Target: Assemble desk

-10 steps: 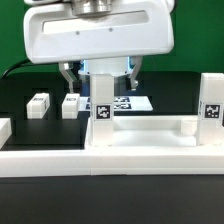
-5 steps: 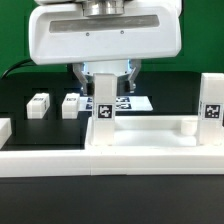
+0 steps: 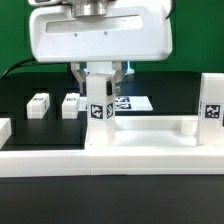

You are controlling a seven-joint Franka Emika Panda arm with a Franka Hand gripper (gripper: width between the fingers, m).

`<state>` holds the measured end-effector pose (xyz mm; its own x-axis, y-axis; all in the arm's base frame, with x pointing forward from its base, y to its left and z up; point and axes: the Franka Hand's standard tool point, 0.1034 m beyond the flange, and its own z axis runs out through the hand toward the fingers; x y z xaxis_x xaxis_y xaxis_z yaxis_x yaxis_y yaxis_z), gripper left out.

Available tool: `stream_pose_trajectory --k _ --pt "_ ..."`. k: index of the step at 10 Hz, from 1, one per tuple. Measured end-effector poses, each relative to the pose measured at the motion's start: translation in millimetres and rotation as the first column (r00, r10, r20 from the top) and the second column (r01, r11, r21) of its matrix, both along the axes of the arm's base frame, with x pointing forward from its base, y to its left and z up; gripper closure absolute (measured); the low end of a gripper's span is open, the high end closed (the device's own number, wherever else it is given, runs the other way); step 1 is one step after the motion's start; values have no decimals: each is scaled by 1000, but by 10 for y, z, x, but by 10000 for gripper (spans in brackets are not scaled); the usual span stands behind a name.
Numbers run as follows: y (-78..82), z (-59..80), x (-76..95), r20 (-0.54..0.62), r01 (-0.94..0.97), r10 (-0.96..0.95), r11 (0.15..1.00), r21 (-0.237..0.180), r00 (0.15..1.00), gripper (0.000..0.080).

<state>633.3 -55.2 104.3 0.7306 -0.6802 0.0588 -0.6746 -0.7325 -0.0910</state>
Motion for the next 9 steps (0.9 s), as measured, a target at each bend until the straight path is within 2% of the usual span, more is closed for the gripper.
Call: stream_pose_trajectory --k 2,3,4,9 --pt "57 6 -38 -56 334 -331 942 38 942 508" --pt "38 32 -10 -88 513 -507 854 82 858 508" --pt "-20 -2 -26 -113 602 -591 789 122 798 508" --pt "17 -4 -19 -151 783 -769 610 119 622 508"
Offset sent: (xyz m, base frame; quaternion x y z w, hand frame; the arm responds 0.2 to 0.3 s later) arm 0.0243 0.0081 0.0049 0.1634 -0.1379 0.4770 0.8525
